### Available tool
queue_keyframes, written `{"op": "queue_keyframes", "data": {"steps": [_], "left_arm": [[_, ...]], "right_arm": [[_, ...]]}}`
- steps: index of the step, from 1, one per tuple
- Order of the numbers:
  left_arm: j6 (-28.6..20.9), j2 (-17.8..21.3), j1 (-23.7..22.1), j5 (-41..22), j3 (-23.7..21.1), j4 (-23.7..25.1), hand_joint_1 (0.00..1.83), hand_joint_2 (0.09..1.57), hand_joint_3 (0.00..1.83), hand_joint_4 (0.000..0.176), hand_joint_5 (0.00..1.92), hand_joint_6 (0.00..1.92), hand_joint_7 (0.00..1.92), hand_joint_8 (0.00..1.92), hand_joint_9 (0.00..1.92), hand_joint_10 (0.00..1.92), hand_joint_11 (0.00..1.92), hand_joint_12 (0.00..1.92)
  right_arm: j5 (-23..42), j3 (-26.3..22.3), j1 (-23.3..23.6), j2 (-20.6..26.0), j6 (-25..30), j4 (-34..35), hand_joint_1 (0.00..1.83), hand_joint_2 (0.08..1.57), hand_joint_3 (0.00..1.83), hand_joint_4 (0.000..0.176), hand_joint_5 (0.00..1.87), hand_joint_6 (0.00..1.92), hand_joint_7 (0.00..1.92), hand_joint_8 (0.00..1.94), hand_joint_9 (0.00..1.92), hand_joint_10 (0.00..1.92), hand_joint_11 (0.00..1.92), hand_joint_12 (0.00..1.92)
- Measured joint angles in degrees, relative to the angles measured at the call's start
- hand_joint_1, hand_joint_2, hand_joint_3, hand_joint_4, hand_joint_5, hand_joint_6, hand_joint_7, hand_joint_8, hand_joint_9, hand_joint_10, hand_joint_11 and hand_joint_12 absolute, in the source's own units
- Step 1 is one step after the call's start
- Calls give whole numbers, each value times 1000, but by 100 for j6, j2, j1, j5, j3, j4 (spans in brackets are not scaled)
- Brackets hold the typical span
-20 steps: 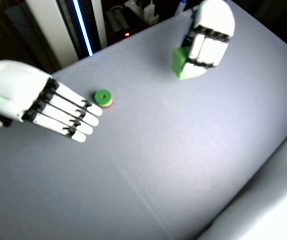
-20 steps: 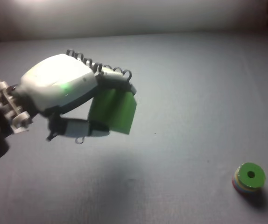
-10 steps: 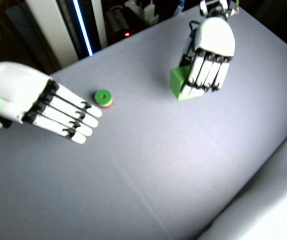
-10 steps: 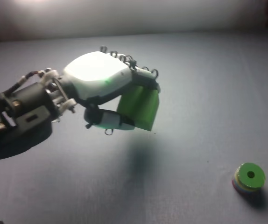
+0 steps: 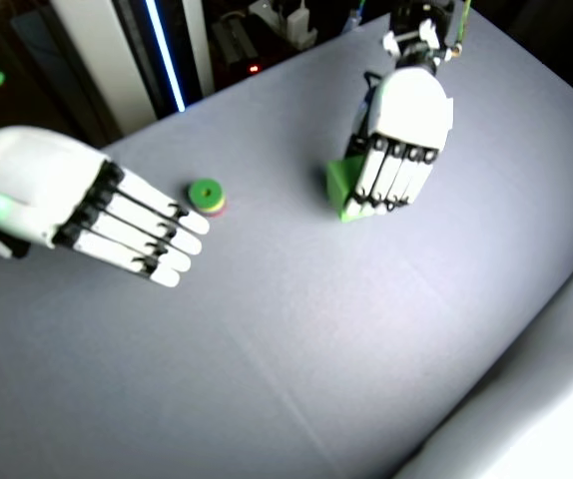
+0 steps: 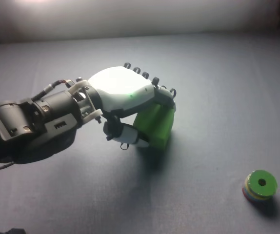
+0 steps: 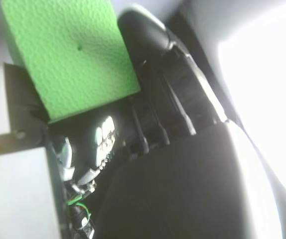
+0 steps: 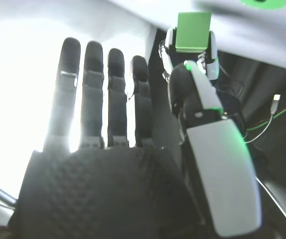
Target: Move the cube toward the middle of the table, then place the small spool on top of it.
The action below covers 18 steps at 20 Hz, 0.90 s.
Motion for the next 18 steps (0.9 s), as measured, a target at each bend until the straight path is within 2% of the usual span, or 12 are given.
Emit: {"op": "queue_keyframes", "data": {"steps": [4,5,6,7,8,9,10,11,13,14,15,18], "left_arm": [[-20,-22,15,-2,39,-39,1236,1155,1,0,886,913,927,1287,931,245,411,1235],[-20,-22,17,-7,39,-39,1099,1104,0,0,748,339,783,544,877,150,371,1143],[-20,-22,17,-9,39,-39,956,1125,0,0,718,94,773,201,824,87,312,1100],[-17,-22,17,-9,39,-35,956,1125,0,0,718,94,773,201,824,87,312,1100],[-15,-22,35,-7,39,-35,629,1222,11,0,667,5,716,19,753,19,281,1018],[0,-22,46,13,39,-33,458,1257,21,0,635,6,690,7,725,8,274,1006],[-13,-22,59,26,39,-31,458,1257,21,0,635,6,690,7,725,8,274,1006],[-20,-22,57,26,39,-17,278,1290,4,5,594,0,651,0,710,1,296,950],[-50,-22,61,-46,39,-31,212,1282,0,27,521,0,581,0,646,0,267,896],[-66,-15,66,-94,33,-39,216,1274,0,39,499,0,558,0,636,0,297,841],[-68,46,96,-179,-35,-76,289,1280,1,38,466,0,537,0,652,2,366,795],[-79,229,151,-413,-177,-153,471,1268,0,55,381,0,405,0,540,0,243,844]], "right_arm": [[-44,13,0,-11,0,-9,750,1354,0,0,580,4,540,4,575,9,336,643],[-44,13,0,-13,0,-15,792,1349,0,0,647,6,576,4,630,12,369,685],[-42,13,0,-13,0,-26,779,1352,0,0,710,3,614,2,696,12,409,771],[-42,13,0,-11,0,-28,779,1352,0,0,710,3,614,2,696,12,409,771],[-44,13,0,-13,0,-31,919,1326,6,0,614,1469,652,9,750,6,402,917],[-42,13,0,-13,0,-31,845,1346,2,0,584,589,626,11,709,2,385,859],[-46,13,0,-13,0,-33,845,1346,2,0,584,589,626,11,709,2,385,859],[-48,13,0,-13,0,-31,898,1319,0,6,640,1225,614,2,669,3,379,773],[-44,20,0,-13,0,-39,865,1352,0,34,569,1580,603,0,653,0,406,693],[-44,22,0,-20,0,-37,791,1358,3,0,564,625,602,31,673,31,413,718],[-46,24,0,-31,-2,-39,798,1359,0,0,644,208,609,14,678,19,413,730],[-50,24,2,-35,22,-76,795,1354,0,0,721,11,672,5,748,12,477,756]]}}
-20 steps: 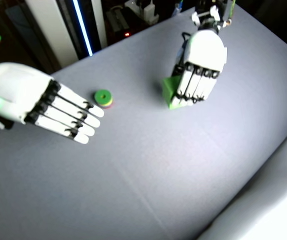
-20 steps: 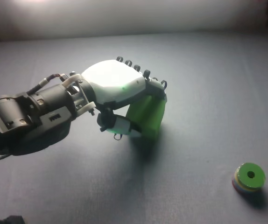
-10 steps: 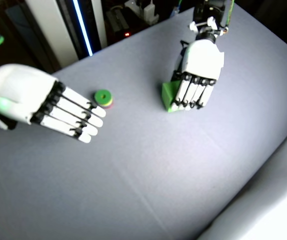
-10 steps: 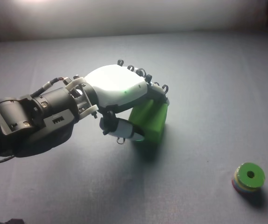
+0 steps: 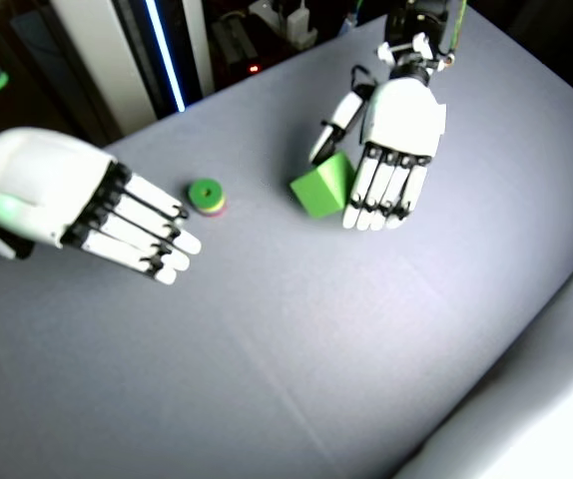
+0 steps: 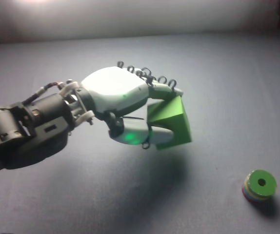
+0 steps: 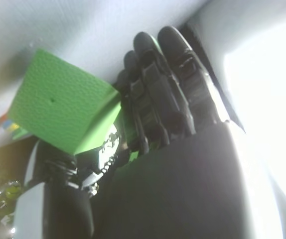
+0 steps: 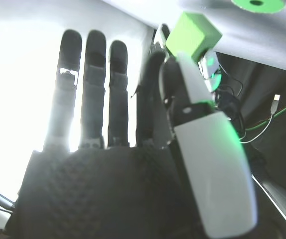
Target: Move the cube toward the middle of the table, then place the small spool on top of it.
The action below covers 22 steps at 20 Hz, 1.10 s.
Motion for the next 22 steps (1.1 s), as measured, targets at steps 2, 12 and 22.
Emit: {"op": "queue_keyframes", "data": {"steps": [2,12,22], "left_arm": [[46,144,24,-90,-90,-22,537,1251,0,53,382,4,428,10,508,1,183,853],[382,-37,50,350,-13,-17,812,1119,0,13,457,0,499,0,502,0,203,672],[560,116,109,275,-162,-254,585,1148,3,176,73,0,67,1,50,3,0,371]], "right_arm": [[7,-2,39,-2,20,-50,873,1344,1,27,587,1508,685,1,751,4,427,864],[-11,-2,59,-31,39,-46,1078,1331,12,0,547,1465,651,1478,917,75,474,1351],[-37,-2,59,-44,42,-42,841,1355,2,0,680,19,667,2,731,41,403,907]]}}
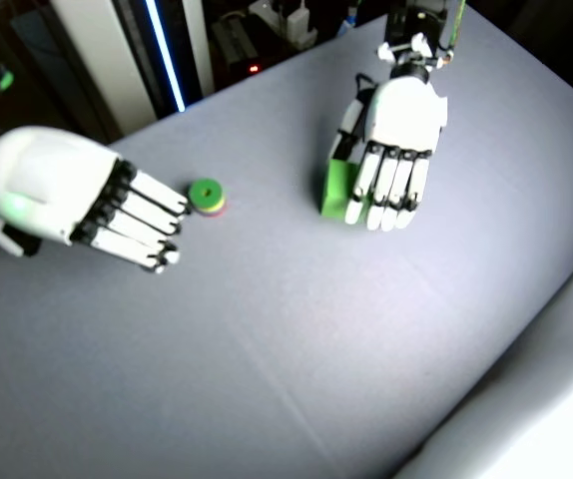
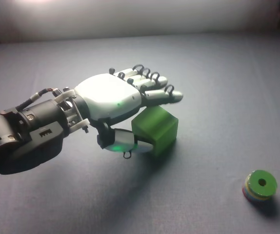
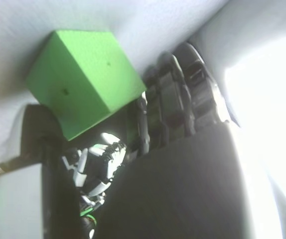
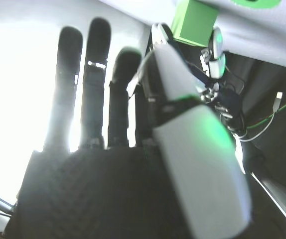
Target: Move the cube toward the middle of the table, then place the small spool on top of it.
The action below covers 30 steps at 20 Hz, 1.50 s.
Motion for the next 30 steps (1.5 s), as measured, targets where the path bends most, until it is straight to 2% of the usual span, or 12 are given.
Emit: {"op": "queue_keyframes", "data": {"steps": [3,7,11,12,13,14,15,17,20,22,25,30], "left_arm": [[-2,162,0,-249,-181,-26,496,1138,0,176,30,0,48,0,84,1,0,690],[98,610,105,-929,-575,-105,140,1153,1,176,0,0,0,0,0,0,0,39],[330,1357,702,-1709,-1193,-557,109,1060,0,176,42,2,0,0,0,0,10,6],[393,1506,828,-1869,-1307,-649,75,1051,0,176,21,0,0,0,0,0,22,11],[452,1714,1010,-2061,-1440,-717,74,1013,0,176,10,0,0,0,0,0,47,23],[474,1799,1062,-2184,-1484,-769,63,1025,0,176,1,0,0,0,0,0,55,27],[540,1884,1167,-2284,-1550,-901,49,1066,7,176,0,0,0,0,0,0,53,27],[597,2302,1598,-2684,-1803,-1034,19,1093,14,156,16,5,0,0,0,0,18,13],[688,2682,2035,-2892,-2094,-1292,98,1140,20,175,11,0,0,0,0,0,9,10],[986,2951,2396,-3077,-2345,-1622,179,1165,17,176,0,0,0,0,0,0,1,2],[1036,3073,2992,-3303,-2511,-2048,200,1205,18,161,4,1,0,0,0,0,0,0],[1036,3200,3442,-3995,-2653,-2358,93,1207,4,165,0,0,0,0,0,0,0,0]], "right_arm": [[-2,0,0,0,2,13,855,1351,0,0,676,3,653,1,743,15,402,987],[-7,0,0,0,33,-52,741,1357,3,0,655,0,588,0,625,0,279,924],[-42,-4,96,50,168,-452,637,1279,0,4,560,0,489,0,465,0,123,872],[-48,-24,146,83,184,-540,574,1210,0,58,458,0,420,0,401,0,79,866],[-52,-24,197,129,232,-715,588,1116,0,79,383,0,392,0,382,0,50,900],[-37,-26,225,153,269,-778,578,1076,0,73,350,0,389,1,387,3,41,904],[-92,-24,271,166,299,-846,572,1016,0,103,309,0,375,0,413,6,49,945],[-382,-24,562,203,396,-1377,567,996,0,115,265,0,324,0,436,10,44,1002],[-922,-7,1029,188,592,-2090,697,926,0,111,295,0,340,0,455,3,132,909],[-1368,109,1325,87,833,-2649,744,903,0,72,335,12,363,8,457,2,113,880],[-2037,262,1659,-127,1143,-3333,784,919,4,81,333,1,344,1,367,4,0,785],[-2463,367,1937,-352,1333,-3783,787,954,1,87,338,1,369,4,370,2,0,803]]}}
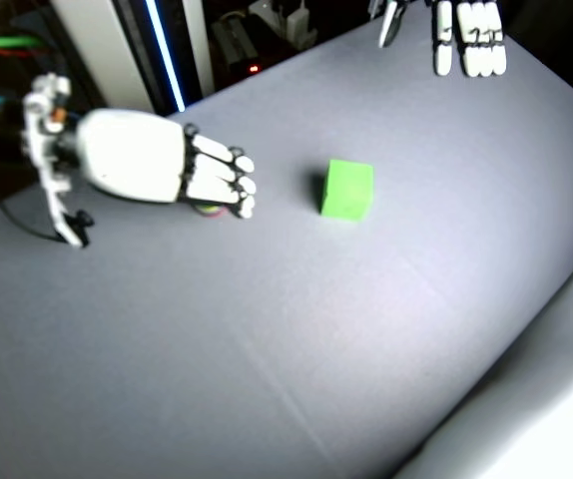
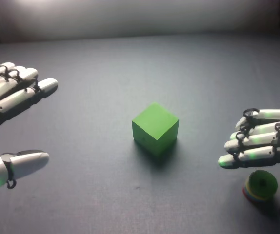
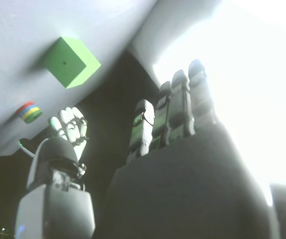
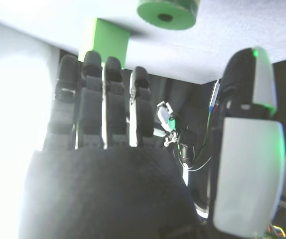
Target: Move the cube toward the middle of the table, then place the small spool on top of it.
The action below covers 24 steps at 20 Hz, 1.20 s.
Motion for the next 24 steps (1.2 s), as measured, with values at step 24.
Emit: {"op": "queue_keyframes", "data": {"steps": [24], "left_arm": [[-116,9,481,-446,-129,-365,148,1259,6,130,6,2,1,0,0,0,0,0]], "right_arm": [[-321,52,0,-125,2,-39,1026,966,1,13,670,2,735,31,700,123,166,1221]]}}
